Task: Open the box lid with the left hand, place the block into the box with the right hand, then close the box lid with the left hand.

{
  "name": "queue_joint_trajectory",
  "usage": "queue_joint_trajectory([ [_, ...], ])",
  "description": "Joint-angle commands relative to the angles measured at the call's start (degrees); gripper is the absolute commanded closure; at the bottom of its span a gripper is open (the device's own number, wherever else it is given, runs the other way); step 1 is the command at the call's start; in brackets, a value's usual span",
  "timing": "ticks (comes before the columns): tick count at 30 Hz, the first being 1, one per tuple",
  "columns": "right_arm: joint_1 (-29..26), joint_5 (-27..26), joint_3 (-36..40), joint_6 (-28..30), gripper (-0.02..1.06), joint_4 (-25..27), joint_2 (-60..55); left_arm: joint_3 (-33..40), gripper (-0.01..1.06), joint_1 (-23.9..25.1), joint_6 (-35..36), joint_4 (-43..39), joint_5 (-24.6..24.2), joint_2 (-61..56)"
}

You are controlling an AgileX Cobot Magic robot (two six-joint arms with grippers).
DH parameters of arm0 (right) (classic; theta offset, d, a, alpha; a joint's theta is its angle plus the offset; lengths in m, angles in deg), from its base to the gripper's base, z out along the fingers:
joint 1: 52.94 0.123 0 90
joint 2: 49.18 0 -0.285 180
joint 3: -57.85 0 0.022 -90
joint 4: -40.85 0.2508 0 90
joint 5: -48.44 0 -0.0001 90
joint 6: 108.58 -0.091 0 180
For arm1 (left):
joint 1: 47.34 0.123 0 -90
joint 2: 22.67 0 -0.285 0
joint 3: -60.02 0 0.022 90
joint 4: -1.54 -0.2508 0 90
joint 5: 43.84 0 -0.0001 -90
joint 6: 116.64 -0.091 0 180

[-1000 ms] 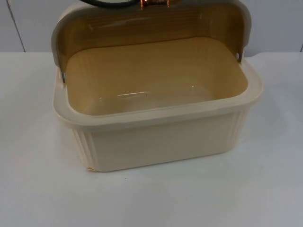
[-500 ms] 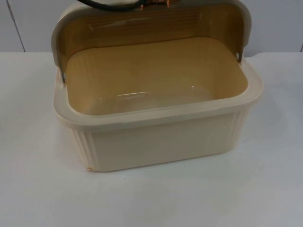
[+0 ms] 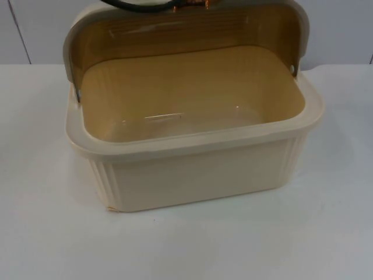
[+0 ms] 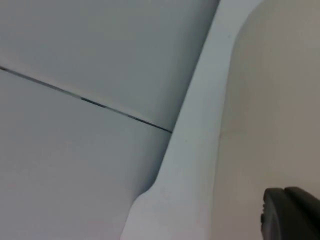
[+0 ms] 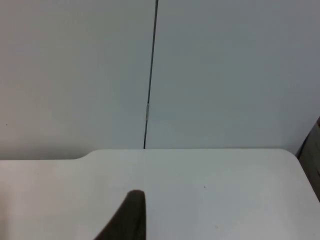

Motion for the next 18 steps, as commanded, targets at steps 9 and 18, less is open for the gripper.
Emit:
queue_joint_trajectory([
  [9, -0.2, 0.1, -0.4, -0.3, -0.01, -0.2, 0.3, -0.3, 1.05, -0.8, -4.4, 7.4, -4.7, 2.0],
  [18, -0.2, 0.1, -0.4, -0.3, -0.01, -0.2, 0.3, -0.1, 1.05, -2.6, -2.9, 8.2, -7.0, 2.0],
])
